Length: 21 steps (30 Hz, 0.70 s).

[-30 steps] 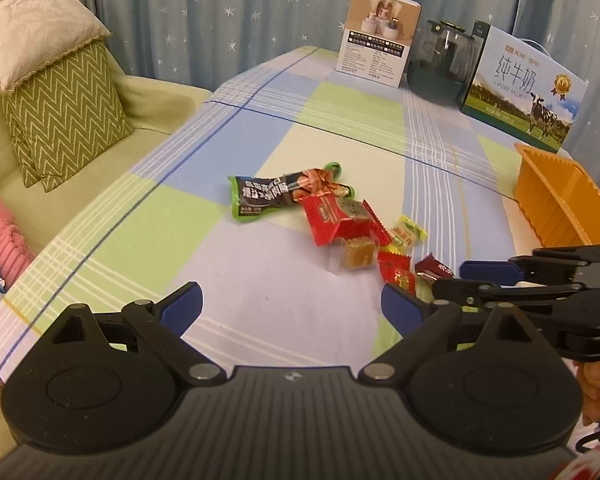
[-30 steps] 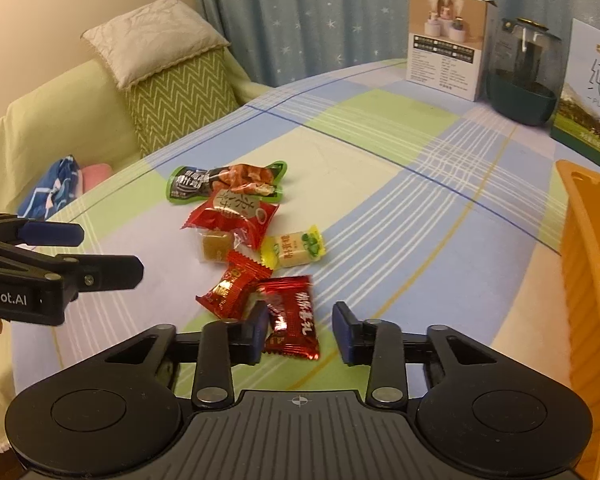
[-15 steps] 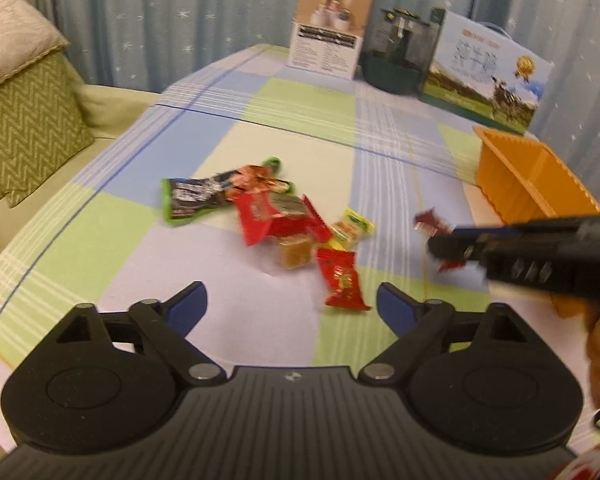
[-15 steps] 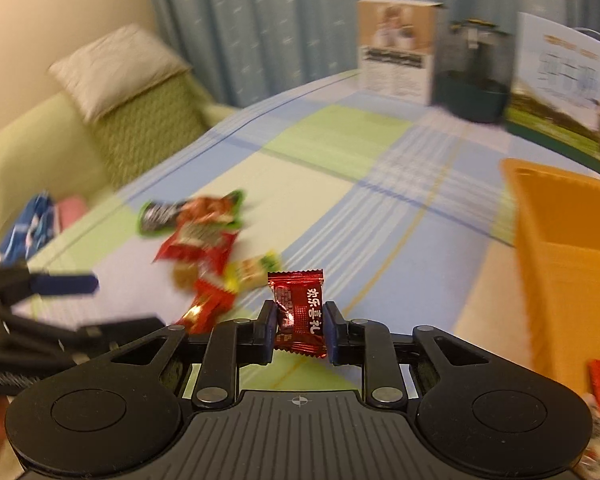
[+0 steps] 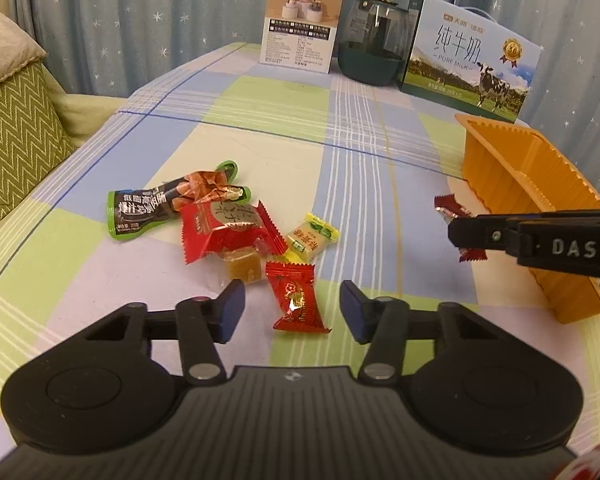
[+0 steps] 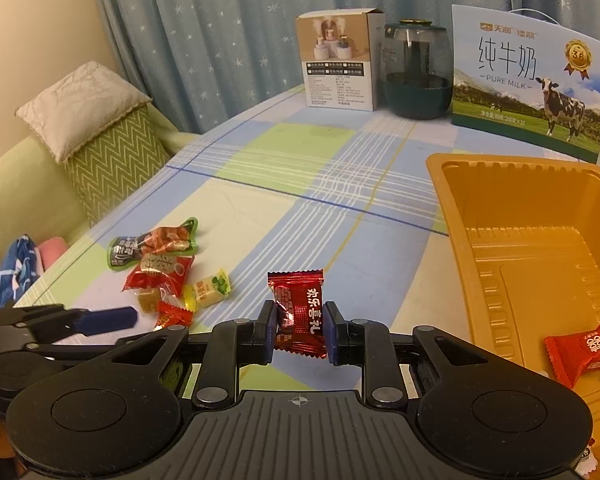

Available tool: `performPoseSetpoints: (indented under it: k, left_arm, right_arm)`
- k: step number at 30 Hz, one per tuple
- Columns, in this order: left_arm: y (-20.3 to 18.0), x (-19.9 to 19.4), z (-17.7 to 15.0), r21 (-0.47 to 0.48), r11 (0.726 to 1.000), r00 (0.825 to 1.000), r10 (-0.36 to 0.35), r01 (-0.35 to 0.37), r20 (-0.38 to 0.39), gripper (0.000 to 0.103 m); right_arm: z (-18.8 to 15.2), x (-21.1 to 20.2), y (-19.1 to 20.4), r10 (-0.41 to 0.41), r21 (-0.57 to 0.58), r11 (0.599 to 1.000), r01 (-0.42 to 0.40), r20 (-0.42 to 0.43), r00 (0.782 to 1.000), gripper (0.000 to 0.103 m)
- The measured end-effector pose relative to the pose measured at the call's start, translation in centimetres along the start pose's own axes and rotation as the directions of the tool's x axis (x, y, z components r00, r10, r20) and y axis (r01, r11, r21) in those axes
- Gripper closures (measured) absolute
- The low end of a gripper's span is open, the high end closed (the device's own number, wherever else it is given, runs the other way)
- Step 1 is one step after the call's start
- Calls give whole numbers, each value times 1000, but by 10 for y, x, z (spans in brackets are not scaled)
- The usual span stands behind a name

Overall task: Organize snacks
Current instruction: 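Carry the red candy over the orange tray and open the right gripper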

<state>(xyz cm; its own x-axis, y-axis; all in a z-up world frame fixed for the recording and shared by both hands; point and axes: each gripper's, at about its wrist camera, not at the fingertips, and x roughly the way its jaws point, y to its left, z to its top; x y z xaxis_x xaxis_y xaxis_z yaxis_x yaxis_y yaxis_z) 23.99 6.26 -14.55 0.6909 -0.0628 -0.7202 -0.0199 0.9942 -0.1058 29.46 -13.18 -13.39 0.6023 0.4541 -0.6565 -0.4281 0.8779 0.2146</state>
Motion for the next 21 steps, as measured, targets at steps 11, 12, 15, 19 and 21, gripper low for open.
performPoseSetpoints:
  k: [11, 12, 15, 19, 21]
  left_arm:
    - [-5, 8, 0, 31, 999, 1000, 12, -12, -10, 80]
    - [-6, 8, 0, 35, 999, 1000, 11, -10, -12, 82]
    - [-8, 8, -1, 49, 999, 1000, 15, -14, -20, 83]
    - [-9, 4, 0, 49, 999, 1000, 13, -12, -18, 85]
    - [-11, 0, 1, 50, 999, 1000, 9, -9, -5, 85]
  right_arm:
    - [2, -3, -3, -10, 17, 1000, 9, 3, 1000, 78]
    - [3, -4, -3, -10, 19, 1000, 10, 4, 1000, 78]
    - [2, -4, -4, -11, 25, 1000, 11, 2, 1000, 78]
    - [3, -5, -5, -11, 30, 999, 11, 3, 1000, 78]
    - [4, -7, -5, -11, 34, 999, 11, 10, 1000, 78]
